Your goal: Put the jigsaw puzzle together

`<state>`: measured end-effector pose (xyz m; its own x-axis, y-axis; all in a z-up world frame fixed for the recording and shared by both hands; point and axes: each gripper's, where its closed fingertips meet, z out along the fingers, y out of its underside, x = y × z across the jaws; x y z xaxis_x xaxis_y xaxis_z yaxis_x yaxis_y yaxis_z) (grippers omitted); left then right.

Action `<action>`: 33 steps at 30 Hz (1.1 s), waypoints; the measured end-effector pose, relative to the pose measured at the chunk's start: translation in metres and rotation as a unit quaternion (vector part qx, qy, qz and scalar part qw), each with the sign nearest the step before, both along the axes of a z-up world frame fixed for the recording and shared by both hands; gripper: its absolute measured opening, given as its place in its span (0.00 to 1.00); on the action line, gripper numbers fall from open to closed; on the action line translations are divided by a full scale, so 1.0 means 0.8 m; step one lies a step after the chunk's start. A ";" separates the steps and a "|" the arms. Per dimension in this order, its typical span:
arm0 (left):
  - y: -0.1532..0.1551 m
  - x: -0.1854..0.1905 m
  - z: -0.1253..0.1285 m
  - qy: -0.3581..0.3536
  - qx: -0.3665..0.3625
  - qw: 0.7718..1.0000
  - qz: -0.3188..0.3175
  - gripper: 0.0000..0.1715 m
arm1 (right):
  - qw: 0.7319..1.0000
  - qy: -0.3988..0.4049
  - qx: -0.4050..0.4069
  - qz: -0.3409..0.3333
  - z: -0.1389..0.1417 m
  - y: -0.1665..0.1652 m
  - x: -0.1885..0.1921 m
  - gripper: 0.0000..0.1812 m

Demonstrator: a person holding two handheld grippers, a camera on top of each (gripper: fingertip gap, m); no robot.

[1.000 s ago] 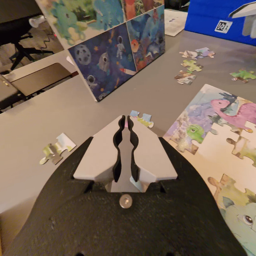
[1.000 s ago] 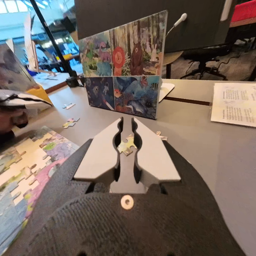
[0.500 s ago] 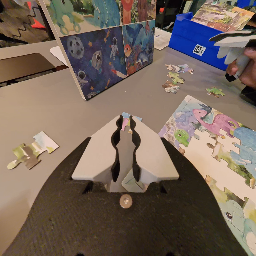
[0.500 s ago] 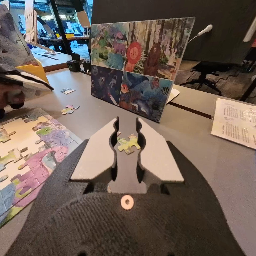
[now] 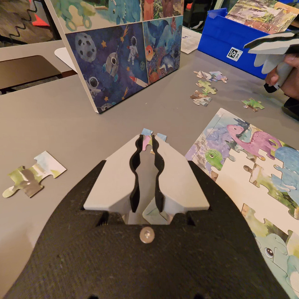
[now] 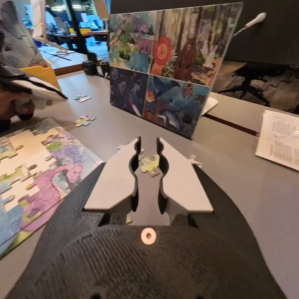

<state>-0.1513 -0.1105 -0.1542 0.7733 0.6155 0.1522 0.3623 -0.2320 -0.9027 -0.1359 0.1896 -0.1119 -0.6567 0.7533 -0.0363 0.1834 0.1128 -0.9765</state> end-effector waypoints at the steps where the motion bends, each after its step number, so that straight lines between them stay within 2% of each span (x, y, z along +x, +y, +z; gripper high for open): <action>1: 0.001 0.000 0.000 0.001 -0.002 1.000 -0.001 0.05 | 0.999 -0.016 -0.002 0.052 -0.004 -0.018 0.012 0.10; 3: 0.003 0.002 -0.001 0.003 -0.007 1.000 -0.003 0.05 | 0.985 -0.068 0.021 0.157 -0.024 -0.056 0.043 0.14; 6: 0.006 0.004 -0.003 0.005 -0.018 1.000 -0.007 0.05 | 0.968 -0.079 0.123 0.203 -0.062 -0.090 0.064 0.17; 9: 0.008 0.007 -0.001 0.014 -0.026 0.999 -0.013 0.06 | 0.959 -0.056 0.204 0.188 -0.084 -0.102 0.063 0.17; 13: 0.014 0.028 0.021 0.038 -0.010 0.999 -0.032 0.11 | 0.970 -0.043 0.177 0.161 -0.069 -0.097 0.053 0.17; 16: 0.053 0.108 0.058 0.027 0.062 0.990 -0.120 0.18 | 0.985 -0.027 0.119 0.125 -0.043 -0.082 0.039 0.17; 17: 0.066 0.139 0.059 0.020 0.063 0.986 -0.151 0.18 | 0.988 -0.025 0.099 0.118 -0.035 -0.078 0.036 0.17; 18: 0.074 0.166 0.049 0.008 0.036 0.983 -0.177 0.19 | 0.990 -0.023 0.082 0.115 -0.028 -0.075 0.035 0.17; 20: 0.079 0.210 0.014 -0.012 -0.060 0.974 -0.216 0.21 | 0.992 -0.021 0.060 0.111 -0.018 -0.072 0.035 0.17; 22: 0.073 0.237 -0.017 -0.006 -0.152 0.960 -0.235 0.21 | 0.992 -0.014 0.057 0.112 -0.013 -0.075 0.037 0.17; 24: 0.070 0.253 -0.038 -0.005 -0.208 0.947 -0.246 0.21 | 0.991 -0.004 0.066 0.113 -0.011 -0.079 0.040 0.17; 28: 0.080 0.269 -0.067 -0.020 -0.249 0.930 -0.270 0.21 | 0.989 0.004 0.090 0.119 -0.015 -0.086 0.046 0.17; 33: 0.100 0.269 -0.071 -0.032 -0.231 0.927 -0.294 0.21 | 0.989 -0.009 0.086 0.121 -0.022 -0.085 0.049 0.17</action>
<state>0.0635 -0.0307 -0.2107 0.9943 0.1007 0.0339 0.0991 -0.7632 -0.6386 -0.0965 0.1217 -0.1298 -0.8183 0.5710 0.0655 0.1475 0.3189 -0.9362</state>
